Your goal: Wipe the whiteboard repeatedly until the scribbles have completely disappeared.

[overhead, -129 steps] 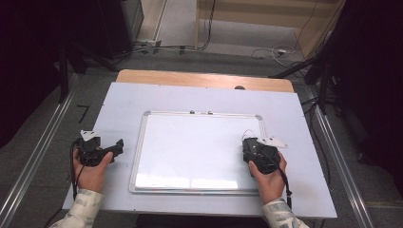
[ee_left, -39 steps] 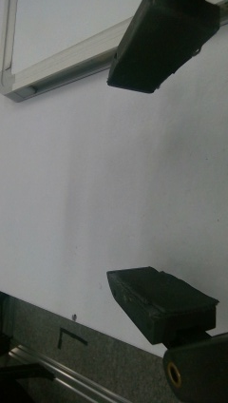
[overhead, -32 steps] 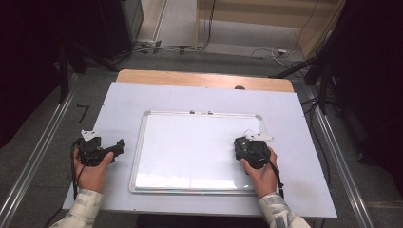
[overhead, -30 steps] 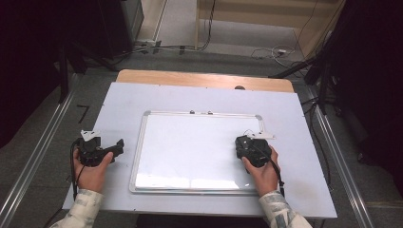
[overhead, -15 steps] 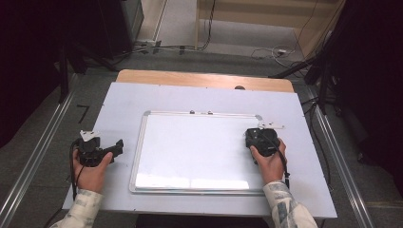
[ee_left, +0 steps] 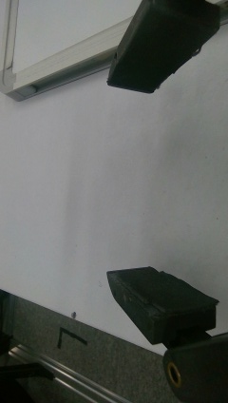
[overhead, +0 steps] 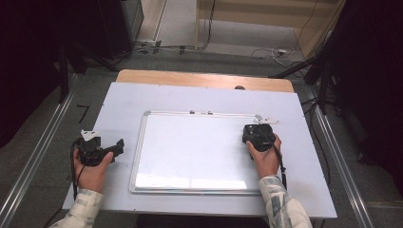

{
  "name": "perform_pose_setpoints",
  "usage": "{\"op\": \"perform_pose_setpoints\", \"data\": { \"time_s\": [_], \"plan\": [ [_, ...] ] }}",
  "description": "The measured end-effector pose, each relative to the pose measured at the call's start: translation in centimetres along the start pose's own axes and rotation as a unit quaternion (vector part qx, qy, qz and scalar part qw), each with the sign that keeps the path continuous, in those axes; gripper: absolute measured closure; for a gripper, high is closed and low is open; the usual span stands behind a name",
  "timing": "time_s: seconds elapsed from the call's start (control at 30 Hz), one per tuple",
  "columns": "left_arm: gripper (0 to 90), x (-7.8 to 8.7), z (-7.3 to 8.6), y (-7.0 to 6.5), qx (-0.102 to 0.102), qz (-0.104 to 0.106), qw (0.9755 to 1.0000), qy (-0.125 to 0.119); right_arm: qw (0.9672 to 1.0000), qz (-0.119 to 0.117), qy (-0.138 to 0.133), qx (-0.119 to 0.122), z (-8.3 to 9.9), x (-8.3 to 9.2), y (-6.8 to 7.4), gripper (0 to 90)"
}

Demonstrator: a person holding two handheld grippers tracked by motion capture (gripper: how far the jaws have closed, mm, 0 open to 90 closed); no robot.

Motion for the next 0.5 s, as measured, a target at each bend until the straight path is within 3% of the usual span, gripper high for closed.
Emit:
{"op": "perform_pose_setpoints", "data": {
  "time_s": [0.5],
  "plan": [
    [8.9, 0.1, -0.1, 0.0, -0.001, 0.001, 1.0, -0.001, 0.9994, -0.024, -0.007, 0.026, 0.0, 0.6, 2.8, 38.6]
  ]
}}
Point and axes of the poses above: each handheld gripper's, and its own axes: x roughly backward along the jaws, z roughly out of its underside, y roughly to its left, the point moved 9 cm from there along -x, roughly forward along the jaws, and after that the axes turned 10 degrees about z, right-handed, at the moved point
